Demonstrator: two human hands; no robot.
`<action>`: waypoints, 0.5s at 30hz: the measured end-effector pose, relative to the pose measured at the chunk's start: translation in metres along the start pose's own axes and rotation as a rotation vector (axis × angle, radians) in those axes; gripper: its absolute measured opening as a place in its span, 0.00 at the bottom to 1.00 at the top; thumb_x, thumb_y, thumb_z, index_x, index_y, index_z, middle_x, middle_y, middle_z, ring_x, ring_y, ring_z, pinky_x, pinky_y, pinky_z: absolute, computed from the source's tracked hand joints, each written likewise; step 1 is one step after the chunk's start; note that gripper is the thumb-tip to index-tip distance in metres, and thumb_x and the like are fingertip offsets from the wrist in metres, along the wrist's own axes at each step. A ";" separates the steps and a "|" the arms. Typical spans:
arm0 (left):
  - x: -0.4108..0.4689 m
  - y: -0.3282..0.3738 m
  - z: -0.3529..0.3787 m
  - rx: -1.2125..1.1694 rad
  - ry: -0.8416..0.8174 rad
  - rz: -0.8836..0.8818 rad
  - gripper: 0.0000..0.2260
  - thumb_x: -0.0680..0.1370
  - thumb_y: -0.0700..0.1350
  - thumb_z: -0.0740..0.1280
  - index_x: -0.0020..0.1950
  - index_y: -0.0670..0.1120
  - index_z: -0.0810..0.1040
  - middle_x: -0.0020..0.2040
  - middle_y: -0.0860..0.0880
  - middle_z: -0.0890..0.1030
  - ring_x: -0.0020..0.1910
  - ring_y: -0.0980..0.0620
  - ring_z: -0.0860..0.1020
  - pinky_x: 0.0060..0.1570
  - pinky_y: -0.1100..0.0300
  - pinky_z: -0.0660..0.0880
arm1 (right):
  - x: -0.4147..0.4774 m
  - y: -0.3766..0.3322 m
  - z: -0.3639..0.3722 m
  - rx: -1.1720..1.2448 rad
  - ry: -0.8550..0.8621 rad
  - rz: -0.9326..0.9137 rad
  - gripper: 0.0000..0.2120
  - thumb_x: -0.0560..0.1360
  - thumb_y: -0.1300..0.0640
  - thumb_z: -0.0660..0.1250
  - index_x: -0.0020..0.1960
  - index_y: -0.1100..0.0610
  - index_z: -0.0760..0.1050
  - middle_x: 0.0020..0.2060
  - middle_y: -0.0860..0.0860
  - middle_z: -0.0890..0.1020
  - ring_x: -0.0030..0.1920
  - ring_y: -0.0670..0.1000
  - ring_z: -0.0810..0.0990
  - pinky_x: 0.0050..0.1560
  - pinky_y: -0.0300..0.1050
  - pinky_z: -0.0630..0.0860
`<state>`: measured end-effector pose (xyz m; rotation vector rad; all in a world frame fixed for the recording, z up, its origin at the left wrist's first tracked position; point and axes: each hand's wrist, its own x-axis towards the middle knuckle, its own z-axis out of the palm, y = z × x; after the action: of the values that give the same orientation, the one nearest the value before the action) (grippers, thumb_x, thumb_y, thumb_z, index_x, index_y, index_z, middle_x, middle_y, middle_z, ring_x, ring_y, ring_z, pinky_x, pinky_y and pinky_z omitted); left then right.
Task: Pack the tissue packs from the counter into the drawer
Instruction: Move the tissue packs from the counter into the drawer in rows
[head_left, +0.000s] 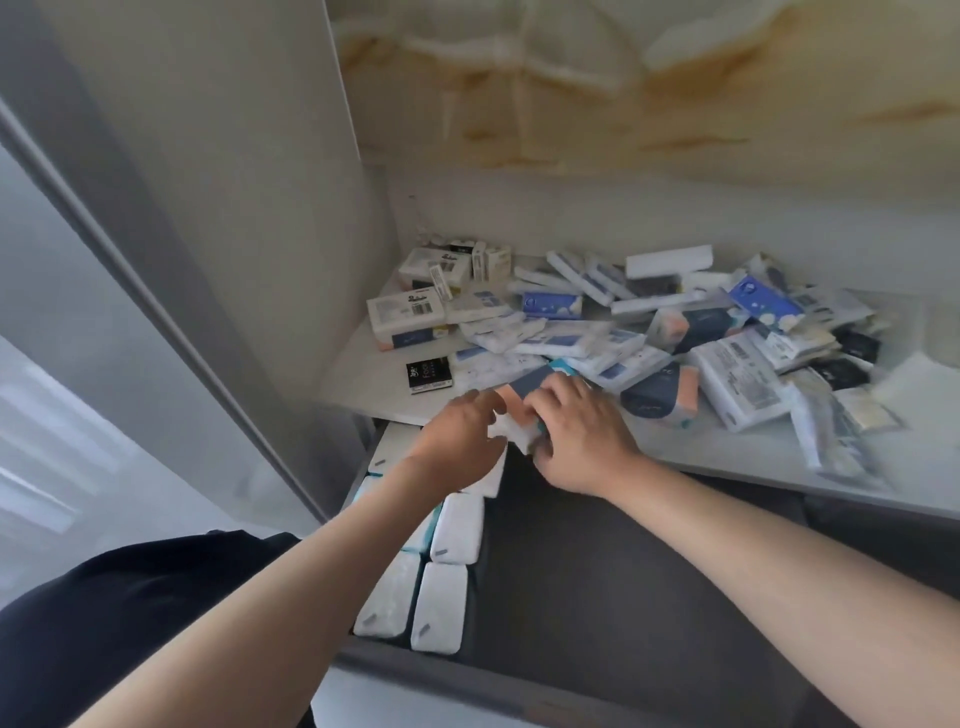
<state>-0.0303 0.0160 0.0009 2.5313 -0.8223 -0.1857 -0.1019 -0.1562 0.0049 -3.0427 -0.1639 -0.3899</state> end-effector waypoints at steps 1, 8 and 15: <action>0.003 0.000 0.003 -0.021 -0.001 0.000 0.20 0.74 0.46 0.69 0.65 0.49 0.72 0.59 0.49 0.75 0.59 0.48 0.73 0.56 0.57 0.72 | 0.000 0.006 0.004 -0.049 -0.105 0.020 0.32 0.65 0.50 0.71 0.67 0.51 0.67 0.66 0.55 0.68 0.66 0.59 0.69 0.61 0.52 0.71; 0.010 -0.002 0.013 0.019 -0.113 -0.018 0.38 0.68 0.52 0.74 0.73 0.57 0.60 0.66 0.47 0.70 0.65 0.46 0.67 0.65 0.48 0.69 | -0.002 0.014 0.030 -0.175 -0.118 0.070 0.42 0.67 0.51 0.78 0.77 0.51 0.62 0.72 0.57 0.70 0.72 0.59 0.69 0.67 0.59 0.68; 0.004 0.001 0.002 0.018 -0.028 0.141 0.40 0.67 0.43 0.78 0.73 0.56 0.62 0.68 0.49 0.61 0.64 0.46 0.68 0.60 0.56 0.72 | -0.008 0.032 0.010 0.254 -0.050 0.057 0.30 0.72 0.45 0.73 0.72 0.48 0.71 0.67 0.49 0.78 0.66 0.53 0.76 0.64 0.54 0.74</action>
<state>-0.0277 0.0121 -0.0010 2.4808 -1.0130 -0.1688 -0.1037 -0.1876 -0.0091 -2.8012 -0.1192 -0.2658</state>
